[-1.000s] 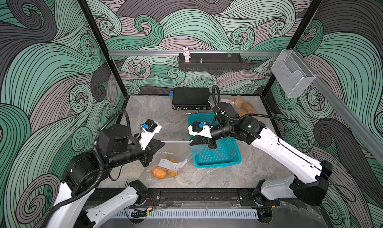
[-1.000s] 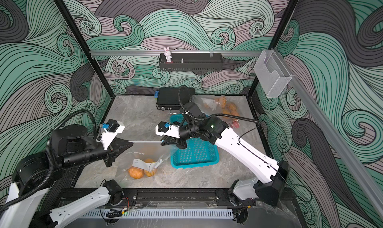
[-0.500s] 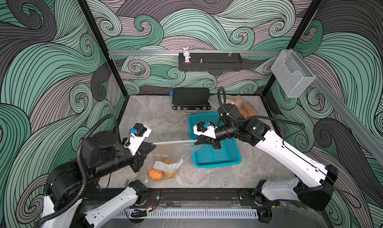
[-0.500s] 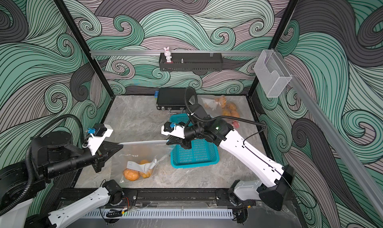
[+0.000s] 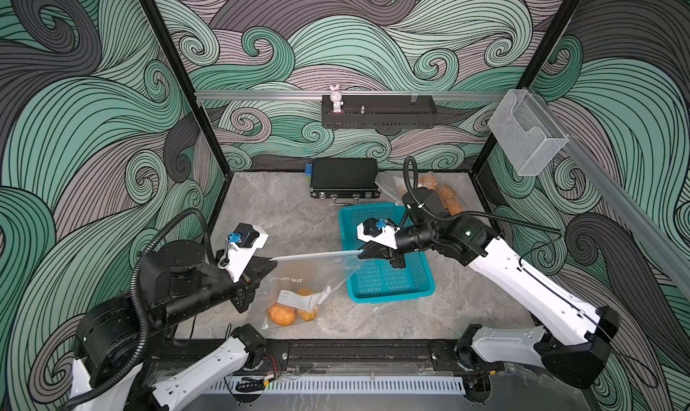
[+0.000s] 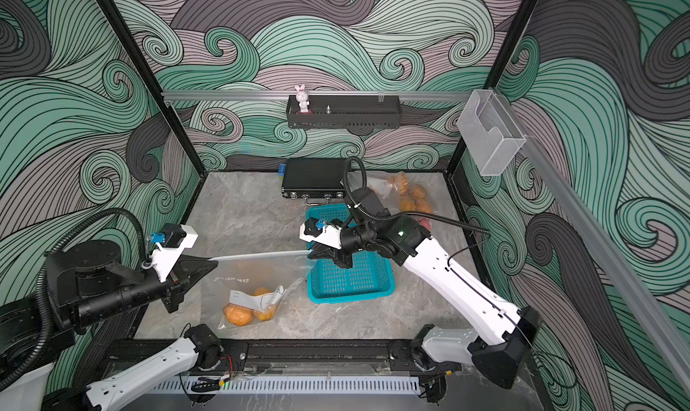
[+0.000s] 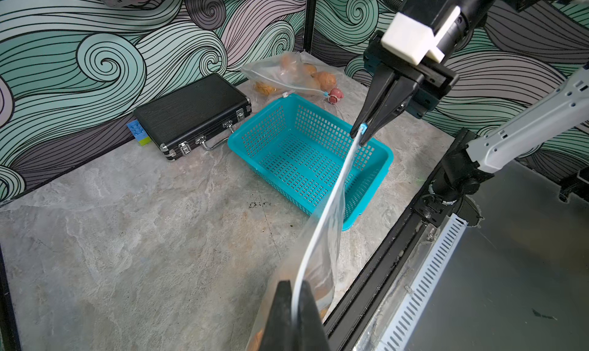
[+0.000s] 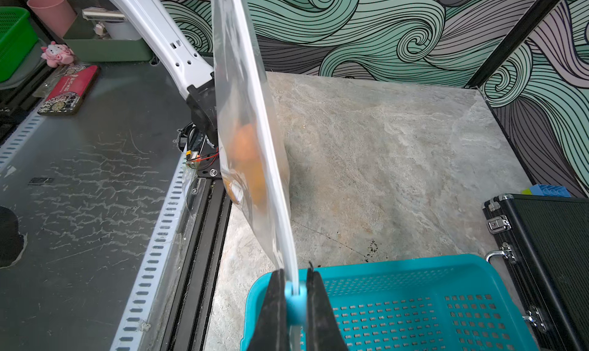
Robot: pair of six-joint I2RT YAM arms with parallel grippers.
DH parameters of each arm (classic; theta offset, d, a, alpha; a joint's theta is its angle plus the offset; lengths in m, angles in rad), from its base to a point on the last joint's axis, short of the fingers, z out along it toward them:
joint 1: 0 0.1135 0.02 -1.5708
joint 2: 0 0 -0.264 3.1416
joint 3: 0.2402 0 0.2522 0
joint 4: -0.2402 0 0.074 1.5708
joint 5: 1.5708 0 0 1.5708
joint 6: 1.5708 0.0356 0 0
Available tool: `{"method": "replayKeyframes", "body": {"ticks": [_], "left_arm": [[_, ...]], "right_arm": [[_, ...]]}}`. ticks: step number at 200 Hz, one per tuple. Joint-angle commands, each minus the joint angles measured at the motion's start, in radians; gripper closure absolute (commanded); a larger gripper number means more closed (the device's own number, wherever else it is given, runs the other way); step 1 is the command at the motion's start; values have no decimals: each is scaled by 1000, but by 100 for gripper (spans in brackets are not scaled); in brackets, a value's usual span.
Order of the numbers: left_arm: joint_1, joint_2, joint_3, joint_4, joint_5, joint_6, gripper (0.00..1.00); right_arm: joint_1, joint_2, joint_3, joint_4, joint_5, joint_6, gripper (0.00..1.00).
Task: Put the potatoes into a zipper bag and zip it
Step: Zip the zipper on the zipper food storage bag, then place the zipper food storage bag at the center of the board.
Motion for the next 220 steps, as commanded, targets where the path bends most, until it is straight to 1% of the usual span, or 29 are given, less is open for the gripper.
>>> {"method": "replayKeyframes", "body": {"ticks": [1, 5, 10, 16, 21, 26, 43, 55, 66, 85, 98, 109, 127, 142, 154, 165, 176, 188, 204, 220], "left_arm": [[2, -8, 15, 15, -22, -24, 68], [2, -7, 9, 23, -24, -29, 53], [2, -7, 3, 34, -34, -36, 36], [2, -8, -4, 48, -58, -43, 23], [2, -14, -9, 62, -81, -51, 17], [2, -20, -14, 75, -115, -57, 12], [2, -48, -16, 118, -272, -83, 2], [2, -67, -7, 134, -366, -92, 1], [2, -82, -3, 143, -404, -96, 1], [2, -109, -12, 144, -387, -90, 1], [2, -128, -35, 149, -376, -86, 1], [2, -138, -62, 155, -374, -86, 1], [2, -144, -102, 157, -364, -86, 1], [2, -147, -138, 167, -347, -92, 1], [2, -149, -171, 181, -334, -100, 1], [2, -155, -205, 201, -327, -107, 1], [2, -160, -240, 221, -323, -112, 1], [2, -162, -274, 243, -327, -122, 1], [2, -160, -313, 273, -339, -145, 1], [2, -163, -358, 308, -365, -184, 1]], "right_arm": [[-19, 14, 31, -18, 12, 42, 93], [-19, 20, 42, 6, 9, 63, 93], [-19, 30, 52, 35, 4, 97, 93], [-19, 39, 72, 65, -1, 132, 93], [-19, 50, 93, 89, -4, 159, 92], [-19, 61, 119, 120, -4, 191, 92], [-27, 108, 243, 202, 33, 302, 91], [-53, 160, 371, 227, 68, 381, 92], [-91, 211, 496, 229, 95, 448, 93], [-163, 272, 649, 240, 161, 490, 94], [-231, 286, 691, 282, 183, 519, 94], [-292, 296, 717, 279, 213, 498, 94], [-401, 284, 691, 280, 283, 456, 94], [-489, 248, 616, 291, 392, 413, 93], [-572, 214, 544, 318, 487, 434, 92], [-653, 176, 460, 375, 563, 487, 92], [-732, 132, 372, 463, 572, 550, 92], [-784, 91, 303, 531, 580, 599, 94], [-793, 64, 272, 567, 571, 595, 95], [-793, 62, 256, 565, 521, 601, 95]]}}
